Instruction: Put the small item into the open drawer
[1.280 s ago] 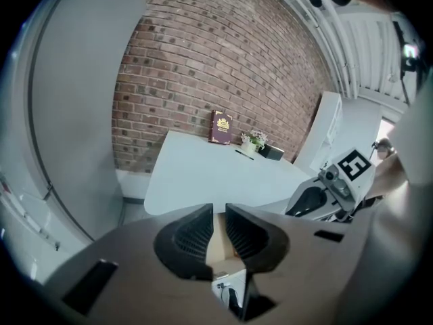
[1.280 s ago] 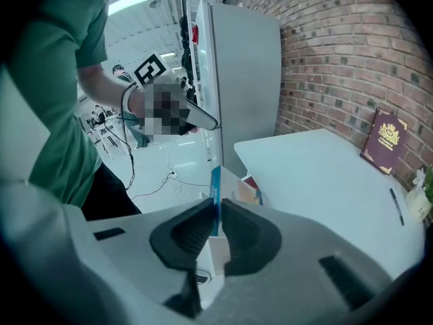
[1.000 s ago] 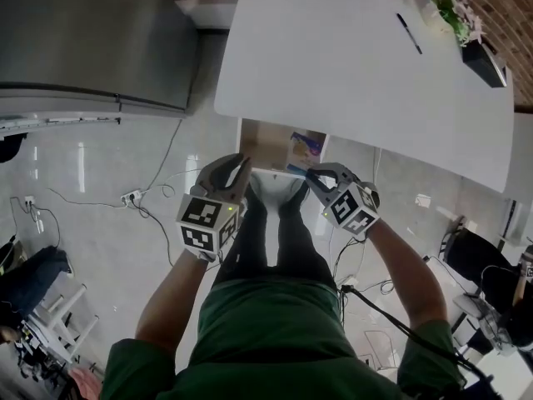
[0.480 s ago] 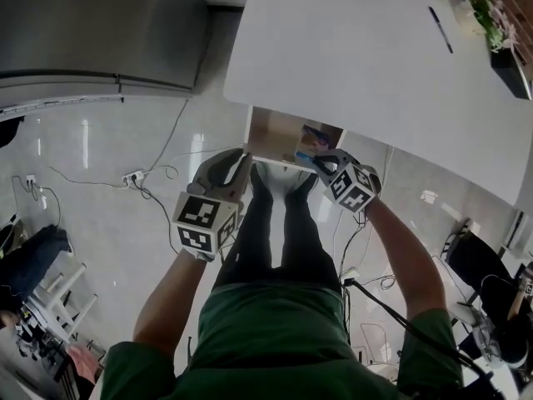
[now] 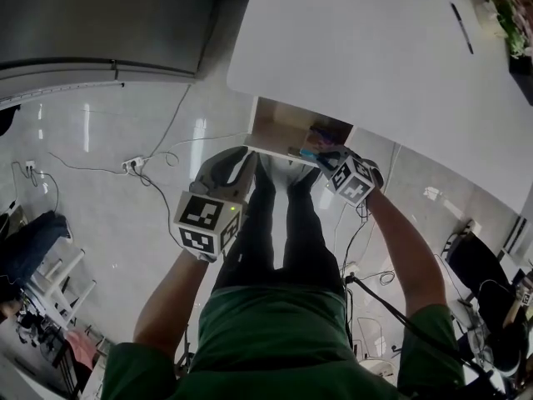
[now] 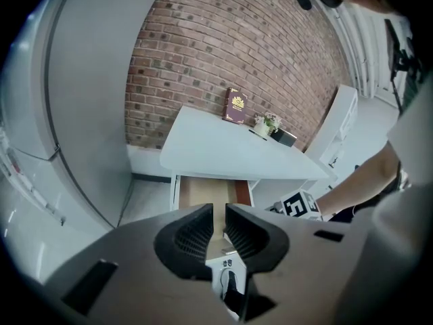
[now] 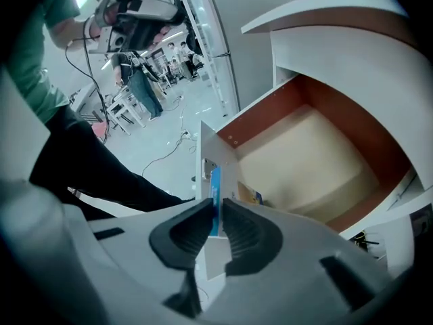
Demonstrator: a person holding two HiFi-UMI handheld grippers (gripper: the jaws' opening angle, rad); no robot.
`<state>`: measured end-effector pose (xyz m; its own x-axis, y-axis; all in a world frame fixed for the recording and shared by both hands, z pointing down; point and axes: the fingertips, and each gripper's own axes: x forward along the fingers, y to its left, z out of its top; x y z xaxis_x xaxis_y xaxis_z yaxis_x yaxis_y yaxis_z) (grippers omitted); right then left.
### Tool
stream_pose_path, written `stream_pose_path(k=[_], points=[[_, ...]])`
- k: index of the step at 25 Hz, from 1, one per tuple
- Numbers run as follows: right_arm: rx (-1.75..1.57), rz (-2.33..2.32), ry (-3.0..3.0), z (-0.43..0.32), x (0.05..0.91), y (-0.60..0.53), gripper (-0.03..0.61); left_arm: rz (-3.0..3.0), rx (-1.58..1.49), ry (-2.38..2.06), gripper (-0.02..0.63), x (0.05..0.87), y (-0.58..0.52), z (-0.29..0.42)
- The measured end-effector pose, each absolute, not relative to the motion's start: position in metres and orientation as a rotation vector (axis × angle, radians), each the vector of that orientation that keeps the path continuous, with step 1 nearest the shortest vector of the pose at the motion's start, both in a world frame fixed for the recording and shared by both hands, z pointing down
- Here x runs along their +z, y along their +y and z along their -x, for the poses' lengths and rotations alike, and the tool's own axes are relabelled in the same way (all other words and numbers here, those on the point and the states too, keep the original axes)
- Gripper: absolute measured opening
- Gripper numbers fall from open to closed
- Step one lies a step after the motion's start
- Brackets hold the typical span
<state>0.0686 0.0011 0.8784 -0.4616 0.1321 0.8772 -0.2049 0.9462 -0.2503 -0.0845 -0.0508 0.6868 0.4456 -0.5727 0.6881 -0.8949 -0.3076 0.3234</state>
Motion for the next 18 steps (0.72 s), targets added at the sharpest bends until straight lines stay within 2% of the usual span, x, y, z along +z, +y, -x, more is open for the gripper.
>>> stream_pose_path(k=[18], points=[[0.379, -0.067, -1.984, -0.074, 0.903, 0.003, 0.054, -1.98, 0.58, -1.213, 0.052, 0.704, -0.041, 0.085]])
